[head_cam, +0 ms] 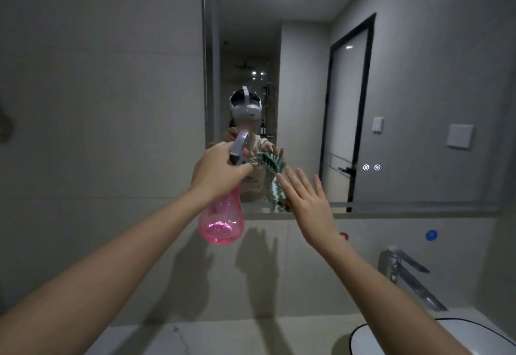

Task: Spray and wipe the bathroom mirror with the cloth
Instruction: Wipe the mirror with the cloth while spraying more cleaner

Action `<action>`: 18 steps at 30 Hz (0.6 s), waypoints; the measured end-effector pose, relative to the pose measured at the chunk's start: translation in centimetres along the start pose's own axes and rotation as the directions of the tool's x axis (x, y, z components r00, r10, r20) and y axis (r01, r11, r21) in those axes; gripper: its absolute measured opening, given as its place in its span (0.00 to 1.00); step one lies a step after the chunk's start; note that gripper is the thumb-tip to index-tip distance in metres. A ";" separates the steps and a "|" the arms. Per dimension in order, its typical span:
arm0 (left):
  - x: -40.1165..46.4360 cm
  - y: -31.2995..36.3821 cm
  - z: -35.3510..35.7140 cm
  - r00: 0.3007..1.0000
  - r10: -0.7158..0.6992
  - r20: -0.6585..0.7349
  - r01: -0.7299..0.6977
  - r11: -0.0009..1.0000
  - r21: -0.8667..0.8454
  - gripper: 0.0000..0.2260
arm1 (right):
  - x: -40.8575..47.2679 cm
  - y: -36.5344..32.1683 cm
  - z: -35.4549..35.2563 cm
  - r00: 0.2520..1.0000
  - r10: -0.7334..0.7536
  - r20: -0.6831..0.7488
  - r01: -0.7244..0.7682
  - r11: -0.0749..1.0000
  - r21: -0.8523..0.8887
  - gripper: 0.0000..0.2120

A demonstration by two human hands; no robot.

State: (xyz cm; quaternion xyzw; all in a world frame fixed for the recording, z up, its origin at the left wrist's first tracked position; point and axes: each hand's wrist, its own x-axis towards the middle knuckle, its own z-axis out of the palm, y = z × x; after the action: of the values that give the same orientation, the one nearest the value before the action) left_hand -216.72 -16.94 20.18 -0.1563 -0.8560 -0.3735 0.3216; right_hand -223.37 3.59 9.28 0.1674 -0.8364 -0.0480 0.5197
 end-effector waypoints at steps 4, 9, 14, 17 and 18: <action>0.7 1.5 -0.3 0.999 0.016 -0.033 -0.016 1.000 0.007 0.13 | -0.5 -0.3 -1.2 0.999 -0.020 -0.034 0.020 1.000 0.012 0.43; 0.7 1.8 0.1 0.993 0.009 -0.115 -0.002 0.998 0.058 0.05 | -0.9 -0.4 -2.1 0.999 -0.028 -0.043 0.029 1.000 0.011 0.43; 0.6 1.9 0.3 0.984 0.035 -0.173 -0.018 0.995 0.100 0.06 | -0.7 0.2 -3.1 0.998 -0.017 -0.059 0.018 1.000 0.010 0.41; 0.7 2.0 0.0 0.979 0.050 -0.197 -0.027 0.993 0.118 0.05 | -0.4 0.5 -3.6 0.997 -0.015 -0.078 0.015 1.000 0.010 0.41; 0.7 2.1 -0.1 0.978 0.052 -0.204 -0.027 0.992 0.125 0.05 | -0.4 0.5 -3.7 0.997 -0.011 -0.081 0.012 1.000 0.011 0.41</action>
State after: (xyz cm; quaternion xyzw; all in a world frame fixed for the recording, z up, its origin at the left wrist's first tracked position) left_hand -216.17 -15.56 21.86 -0.1135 -0.8358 -0.3283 0.4251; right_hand -220.03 4.57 10.81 0.1768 -0.8140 -0.0394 0.5518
